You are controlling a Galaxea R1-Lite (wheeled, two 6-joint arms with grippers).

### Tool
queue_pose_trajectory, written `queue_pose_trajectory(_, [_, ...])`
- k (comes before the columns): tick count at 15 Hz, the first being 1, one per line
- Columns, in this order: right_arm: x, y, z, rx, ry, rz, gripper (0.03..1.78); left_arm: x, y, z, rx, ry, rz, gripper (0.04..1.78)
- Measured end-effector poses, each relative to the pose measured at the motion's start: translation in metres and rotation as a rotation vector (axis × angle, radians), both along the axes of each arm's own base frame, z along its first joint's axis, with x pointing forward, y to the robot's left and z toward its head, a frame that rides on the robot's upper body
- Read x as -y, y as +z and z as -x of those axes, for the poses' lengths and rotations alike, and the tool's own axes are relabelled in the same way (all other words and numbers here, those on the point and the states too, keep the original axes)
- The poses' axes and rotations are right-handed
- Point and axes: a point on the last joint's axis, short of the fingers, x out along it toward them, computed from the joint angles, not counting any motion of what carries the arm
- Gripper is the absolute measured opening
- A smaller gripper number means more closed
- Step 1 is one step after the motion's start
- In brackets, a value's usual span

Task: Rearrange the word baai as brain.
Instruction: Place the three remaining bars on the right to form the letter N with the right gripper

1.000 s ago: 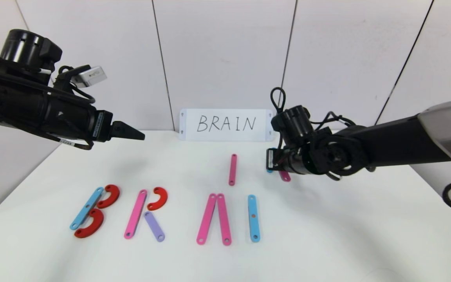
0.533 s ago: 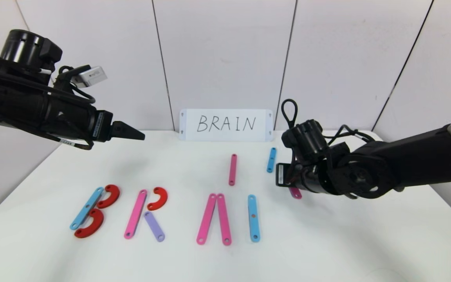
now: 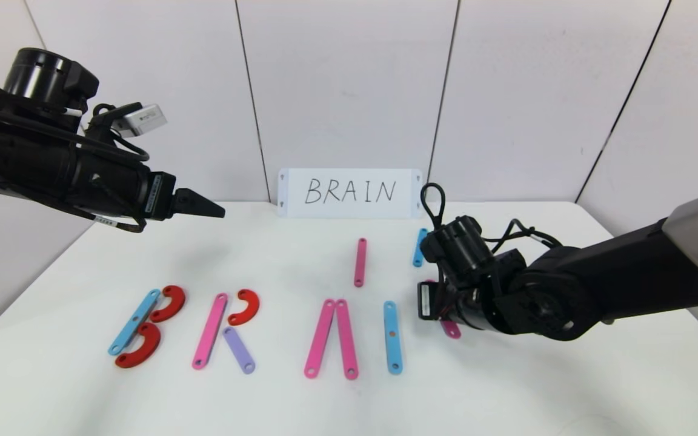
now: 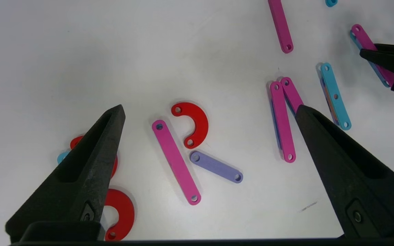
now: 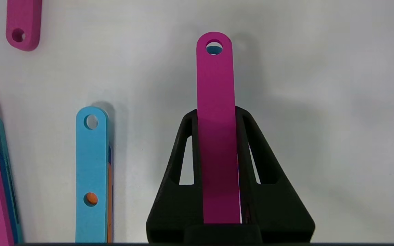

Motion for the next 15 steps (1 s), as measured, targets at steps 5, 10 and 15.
queue_pose_trajectory(5, [-0.001,-0.010,0.001,-0.016,-0.013,0.017,0.31,0.000,-0.001,0.000,-0.004,-0.001,0.000,1.74])
queue_pose_trajectory(10, [-0.001,-0.013,0.001,-0.021,-0.011,0.020,0.31,0.001,-0.001,0.000,-0.007,-0.003,0.002,1.74])
queue_pose_trajectory(15, [0.001,-0.012,0.005,-0.029,-0.008,0.023,0.31,0.001,-0.001,0.000,-0.007,-0.006,0.001,1.74])
